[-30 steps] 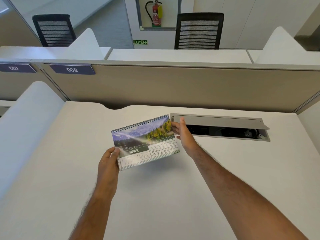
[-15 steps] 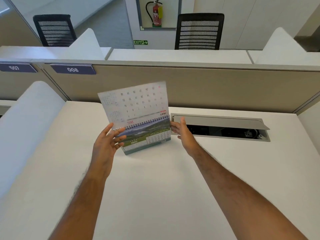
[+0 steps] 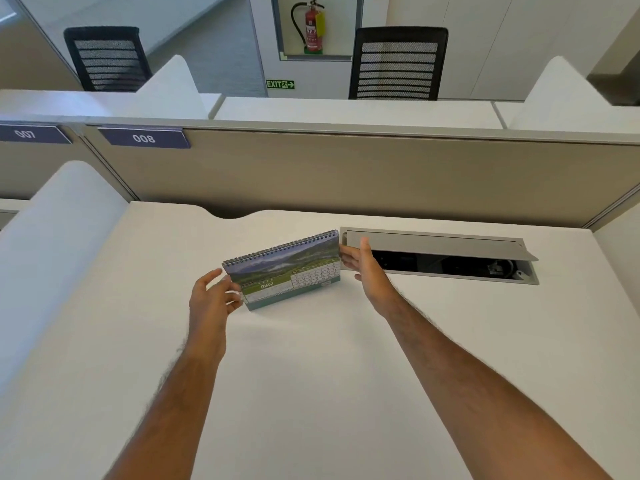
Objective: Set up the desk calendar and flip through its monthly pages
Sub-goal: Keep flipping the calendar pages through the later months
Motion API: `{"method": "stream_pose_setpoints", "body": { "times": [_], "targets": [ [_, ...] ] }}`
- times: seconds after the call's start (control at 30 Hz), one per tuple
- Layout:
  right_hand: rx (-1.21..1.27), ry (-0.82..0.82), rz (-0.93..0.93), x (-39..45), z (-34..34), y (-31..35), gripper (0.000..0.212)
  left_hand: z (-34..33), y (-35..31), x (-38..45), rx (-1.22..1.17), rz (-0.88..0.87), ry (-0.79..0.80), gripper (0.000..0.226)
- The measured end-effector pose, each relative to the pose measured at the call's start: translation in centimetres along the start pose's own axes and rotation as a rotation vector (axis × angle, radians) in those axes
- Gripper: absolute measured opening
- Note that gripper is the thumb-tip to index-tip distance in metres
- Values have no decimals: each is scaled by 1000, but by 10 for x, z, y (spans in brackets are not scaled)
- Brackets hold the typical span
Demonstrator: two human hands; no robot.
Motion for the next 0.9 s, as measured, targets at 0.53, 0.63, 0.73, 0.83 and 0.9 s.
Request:
{"method": "stream_pose_setpoints", "body": {
  "times": [0.53,0.63,0.73,0.83,0.9],
  "targets": [
    [-17,20,-3,-4,-3,-1,66,-17,42,-39,106,-4,157,63],
    [-28,38,-4,-3,-4,-1,66,-15,42,-41,119,-21,131,61],
    [-34,41,-4,-2,-4,-2,67,-13,43,-44,126,-26,120,53],
    [-31,38,-4,-2,-4,-1,68,-14,42,-47,124,-38,78,48],
    [-25,39,-6,-3,-4,-1,68,-14,38,-47,143,-42,30,57]
  ]
}}
Point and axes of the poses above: each hand's wrist, its own x-axis towards the middle knuckle, its own z-axis out of the back of the hand, y = z × x, the point moved 9 cm from there along x, towards the middle knuckle, and after that the axes turned 2 degrees about -y, right-handed, at the moved point
